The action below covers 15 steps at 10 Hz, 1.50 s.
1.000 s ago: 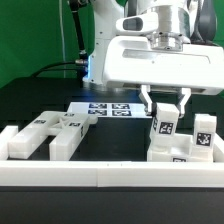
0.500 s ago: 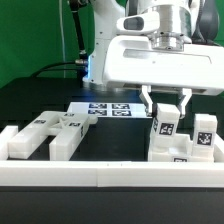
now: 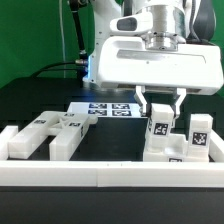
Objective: Assemble chair
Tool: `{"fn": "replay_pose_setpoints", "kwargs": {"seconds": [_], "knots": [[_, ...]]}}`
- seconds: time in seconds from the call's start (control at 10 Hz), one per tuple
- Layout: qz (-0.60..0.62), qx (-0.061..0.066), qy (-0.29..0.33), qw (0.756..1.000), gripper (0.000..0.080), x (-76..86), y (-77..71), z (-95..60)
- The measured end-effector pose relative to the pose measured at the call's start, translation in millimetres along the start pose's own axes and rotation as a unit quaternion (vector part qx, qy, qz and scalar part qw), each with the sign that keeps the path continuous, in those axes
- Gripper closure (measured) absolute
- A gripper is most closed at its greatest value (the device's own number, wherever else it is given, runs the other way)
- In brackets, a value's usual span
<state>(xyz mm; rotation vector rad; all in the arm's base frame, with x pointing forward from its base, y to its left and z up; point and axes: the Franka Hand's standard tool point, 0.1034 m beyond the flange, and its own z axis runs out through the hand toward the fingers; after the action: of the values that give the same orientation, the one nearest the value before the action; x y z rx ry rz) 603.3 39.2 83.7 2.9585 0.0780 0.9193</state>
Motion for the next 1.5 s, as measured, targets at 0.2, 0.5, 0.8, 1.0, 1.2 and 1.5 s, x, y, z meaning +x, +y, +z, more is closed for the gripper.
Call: {"fn": "replay_pose_setpoints", "kwargs": {"seconds": [0.2,0.5,0.8,1.0,1.2,1.5], "knots": [[0.005,0.004,0.001,1.000,0.0509,1.1,4.4,1.6],[0.012,0.013,0.000,1.000,0.0509,4.0,8.4,4.2],[0.015,0.016,-0.004,1.000,0.0509,5.6,9.4,5.2],[0.015,0.016,-0.005,1.000,0.0497,5.2,9.3,5.5],[0.015,0.017,-0.008,1.000,0.0307,3.7,9.2,6.2],[0.014,0.017,-0.010,1.000,0.0160,3.0,8.6,6.4]]}}
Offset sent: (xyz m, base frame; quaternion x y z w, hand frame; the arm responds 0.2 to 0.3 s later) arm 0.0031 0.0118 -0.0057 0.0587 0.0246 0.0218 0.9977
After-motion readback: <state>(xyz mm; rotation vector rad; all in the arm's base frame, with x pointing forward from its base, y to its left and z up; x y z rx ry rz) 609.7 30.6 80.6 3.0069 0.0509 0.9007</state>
